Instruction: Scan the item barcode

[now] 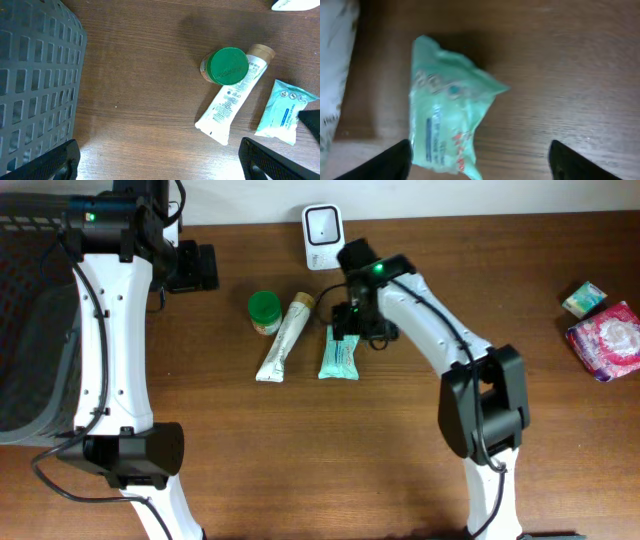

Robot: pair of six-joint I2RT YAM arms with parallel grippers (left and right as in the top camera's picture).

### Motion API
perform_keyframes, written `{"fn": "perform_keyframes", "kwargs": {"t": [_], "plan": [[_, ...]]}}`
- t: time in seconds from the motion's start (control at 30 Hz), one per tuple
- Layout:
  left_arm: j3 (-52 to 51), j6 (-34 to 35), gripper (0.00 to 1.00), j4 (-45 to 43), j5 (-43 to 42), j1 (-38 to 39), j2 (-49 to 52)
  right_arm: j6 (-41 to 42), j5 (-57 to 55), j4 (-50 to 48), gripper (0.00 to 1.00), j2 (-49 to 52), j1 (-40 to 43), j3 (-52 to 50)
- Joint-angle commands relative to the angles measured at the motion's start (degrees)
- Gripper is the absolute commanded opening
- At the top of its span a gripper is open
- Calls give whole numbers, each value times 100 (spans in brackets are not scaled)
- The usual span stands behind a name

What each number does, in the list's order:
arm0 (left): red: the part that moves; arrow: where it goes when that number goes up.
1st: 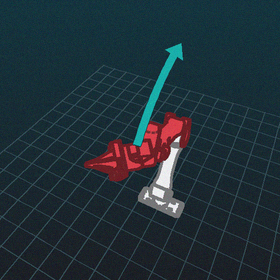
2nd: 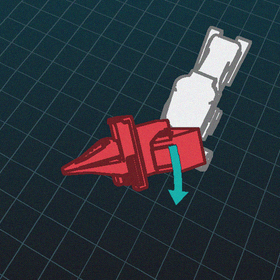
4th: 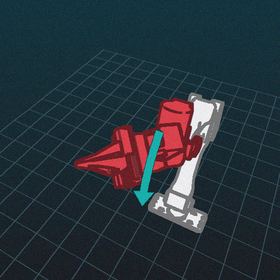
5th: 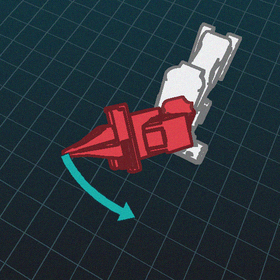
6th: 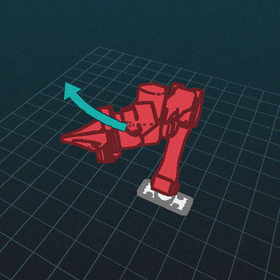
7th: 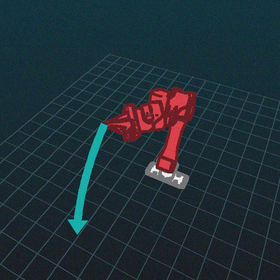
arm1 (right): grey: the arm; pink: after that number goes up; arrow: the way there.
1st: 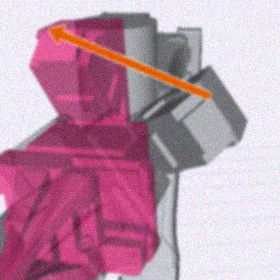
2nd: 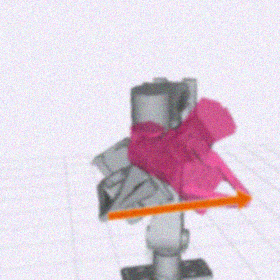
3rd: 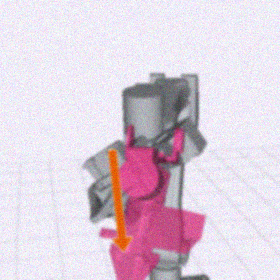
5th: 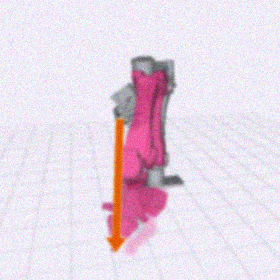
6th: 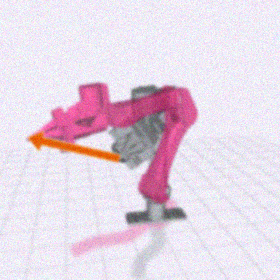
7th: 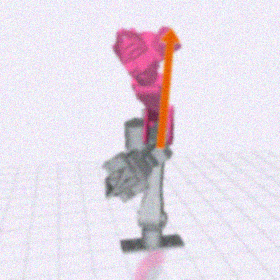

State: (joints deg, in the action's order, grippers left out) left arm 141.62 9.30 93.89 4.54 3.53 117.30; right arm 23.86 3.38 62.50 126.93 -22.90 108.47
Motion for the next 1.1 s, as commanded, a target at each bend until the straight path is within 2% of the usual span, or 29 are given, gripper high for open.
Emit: {"fn": "perform_keyframes", "kwargs": {"t": [0.0,0.13,0.17,0.23,0.3,0.43,0.47,0.5,0.57,0.6,0.7,0.8,0.9,1.07], "plan": [[-11,50,99,7,26,9,15,393,267,-254,75,85,9,-313],[-11,50,99,7,26,9,15,393,236,-656,73,90,-254,-518],[-11,50,99,7,26,4,15,439,142,-732,70,90,-350,-520],[-11,50,99,9,26,7,15,817,-227,-800,68,90,-505,-579],[-13,50,99,9,26,4,15,861,-260,-957,67,90,-629,-752],[-11,50,99,9,24,4,15,861,-321,-1252,58,90,-682,-1163],[-13,50,99,9,24,7,15,861,-321,-1325,53,90,-682,-1235],[-11,50,99,7,24,9,15,861,-321,-1351,37,90,-682,-1268],[-11,50,99,9,26,4,15,859,-321,-1375,18,90,-682,-1268],[-11,50,99,9,26,4,15,857,-319,-1392,15,85,-682,-1255],[-11,50,99,7,24,4,15,573,-319,-1392,15,83,-595,-863],[-13,50,99,7,24,4,15,-273,-424,-1823,15,83,-431,-168],[-11,50,99,7,24,4,15,-1054,-474,-3128,14,92,-247,-155],[-11,50,99,9,24,4,15,-1165,-754,-4935,14,107,-68,-160]]}}
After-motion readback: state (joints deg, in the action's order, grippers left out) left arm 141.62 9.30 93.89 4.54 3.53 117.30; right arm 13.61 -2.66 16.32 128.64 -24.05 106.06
